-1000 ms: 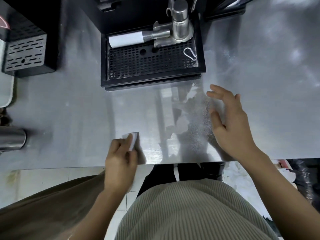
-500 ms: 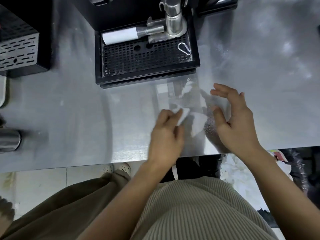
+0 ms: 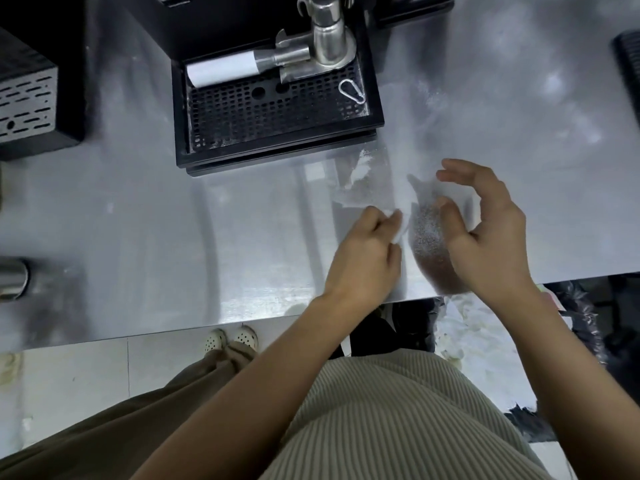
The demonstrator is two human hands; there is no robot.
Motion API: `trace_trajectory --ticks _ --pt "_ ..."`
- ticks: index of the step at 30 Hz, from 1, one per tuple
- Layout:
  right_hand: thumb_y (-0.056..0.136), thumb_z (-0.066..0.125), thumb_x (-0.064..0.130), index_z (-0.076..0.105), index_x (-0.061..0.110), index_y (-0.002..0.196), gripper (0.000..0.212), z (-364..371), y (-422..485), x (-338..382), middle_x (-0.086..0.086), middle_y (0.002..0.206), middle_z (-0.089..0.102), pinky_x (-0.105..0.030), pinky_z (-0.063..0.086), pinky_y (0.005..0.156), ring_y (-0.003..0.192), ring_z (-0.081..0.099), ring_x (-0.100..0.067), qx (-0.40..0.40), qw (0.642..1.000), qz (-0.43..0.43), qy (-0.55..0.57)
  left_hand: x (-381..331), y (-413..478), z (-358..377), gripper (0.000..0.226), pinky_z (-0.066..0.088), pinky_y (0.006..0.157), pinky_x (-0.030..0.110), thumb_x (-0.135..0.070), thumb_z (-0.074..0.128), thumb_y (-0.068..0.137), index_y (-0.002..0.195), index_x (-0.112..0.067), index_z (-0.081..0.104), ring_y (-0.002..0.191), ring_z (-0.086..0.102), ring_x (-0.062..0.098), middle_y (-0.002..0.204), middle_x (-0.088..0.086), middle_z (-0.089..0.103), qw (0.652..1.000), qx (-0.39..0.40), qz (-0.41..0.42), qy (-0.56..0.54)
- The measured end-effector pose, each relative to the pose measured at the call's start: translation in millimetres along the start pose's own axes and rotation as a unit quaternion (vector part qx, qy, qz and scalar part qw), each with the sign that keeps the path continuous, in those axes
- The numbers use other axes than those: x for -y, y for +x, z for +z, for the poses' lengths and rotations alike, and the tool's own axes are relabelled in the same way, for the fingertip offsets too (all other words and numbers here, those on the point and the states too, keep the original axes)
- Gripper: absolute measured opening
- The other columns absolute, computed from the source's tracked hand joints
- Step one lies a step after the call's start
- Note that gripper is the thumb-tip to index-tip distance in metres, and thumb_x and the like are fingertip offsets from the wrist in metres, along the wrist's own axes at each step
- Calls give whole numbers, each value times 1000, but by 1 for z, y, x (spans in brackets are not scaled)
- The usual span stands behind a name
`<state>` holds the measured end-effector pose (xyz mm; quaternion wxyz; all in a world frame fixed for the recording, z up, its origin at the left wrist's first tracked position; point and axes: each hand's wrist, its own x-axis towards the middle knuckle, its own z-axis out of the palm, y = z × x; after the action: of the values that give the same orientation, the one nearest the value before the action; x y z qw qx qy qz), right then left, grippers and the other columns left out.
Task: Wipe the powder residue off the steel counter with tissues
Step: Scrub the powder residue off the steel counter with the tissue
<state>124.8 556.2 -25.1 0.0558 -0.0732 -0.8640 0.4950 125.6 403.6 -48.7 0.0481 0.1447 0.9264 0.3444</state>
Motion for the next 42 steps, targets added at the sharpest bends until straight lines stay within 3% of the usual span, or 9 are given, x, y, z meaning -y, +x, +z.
trace_trajectory --ticks 8,11,13,15,19,23,27,36,42 --pt "94 55 5 61 17 123 33 -1 -13 -12 17 120 57 -7 30 101 120 52 -16 -8 1000 6 -24 70 13 -58 39 33 73 -4 2 51 87 125 -5 61 73 42 0 98 5 50 977 -152 -137 52" --pt "91 57 6 67 18 110 24 1 -15 -14 16 111 59 -27 38 105 113 55 -12 -35 999 -21 -17 70 22 -51 40 40 74 6 1 51 88 126 -5 60 72 47 6 98 2 49 976 -144 -159 50" --pt "91 61 7 69 14 98 13 3 -15 -16 10 108 63 -50 39 106 108 55 -7 -48 998 -36 -21 56 28 -36 38 43 75 12 2 52 86 122 -1 62 72 49 8 96 5 51 983 -134 -122 34" --pt "90 67 14 68 13 89 2 5 -14 -18 8 103 64 -57 35 107 105 57 -8 -64 997 -39 -26 36 33 -19 36 47 78 19 3 53 83 117 1 64 74 53 15 95 9 53 993 -100 -67 23" --pt "92 66 26 65 12 86 15 8 -17 -22 8 100 63 -51 26 114 102 58 -12 -95 992 -47 -69 8 38 -6 35 52 84 33 0 54 87 120 -3 63 83 58 19 99 8 53 1000 -10 11 9" --pt "98 53 22 65 13 99 15 6 -21 -38 -2 108 67 -54 20 116 112 58 -23 -88 985 -59 -134 34 51 -32 35 44 85 18 -2 53 89 122 -4 63 78 49 10 96 2 50 993 -104 -50 10" --pt "99 53 16 65 9 104 15 8 -25 -56 -6 112 66 -52 19 117 118 54 -25 -116 979 -79 -146 50 66 -37 39 44 82 20 2 48 89 125 -2 60 79 51 16 99 9 49 987 -109 -103 63" --pt "98 54 15 66 6 105 16 14 -22 -64 -8 112 67 -57 20 115 120 54 -29 -148 970 -104 -162 8 73 0 33 46 90 21 0 58 87 118 -7 67 91 58 17 95 2 52 997 45 60 -16" --pt "98 55 12 64 4 105 14 17 -21 -67 -9 110 67 -54 21 117 117 55 -30 -158 969 -99 -160 41 87 -23 33 32 75 -1 4 54 85 114 -3 68 79 47 9 91 5 52 996 -92 -19 14"
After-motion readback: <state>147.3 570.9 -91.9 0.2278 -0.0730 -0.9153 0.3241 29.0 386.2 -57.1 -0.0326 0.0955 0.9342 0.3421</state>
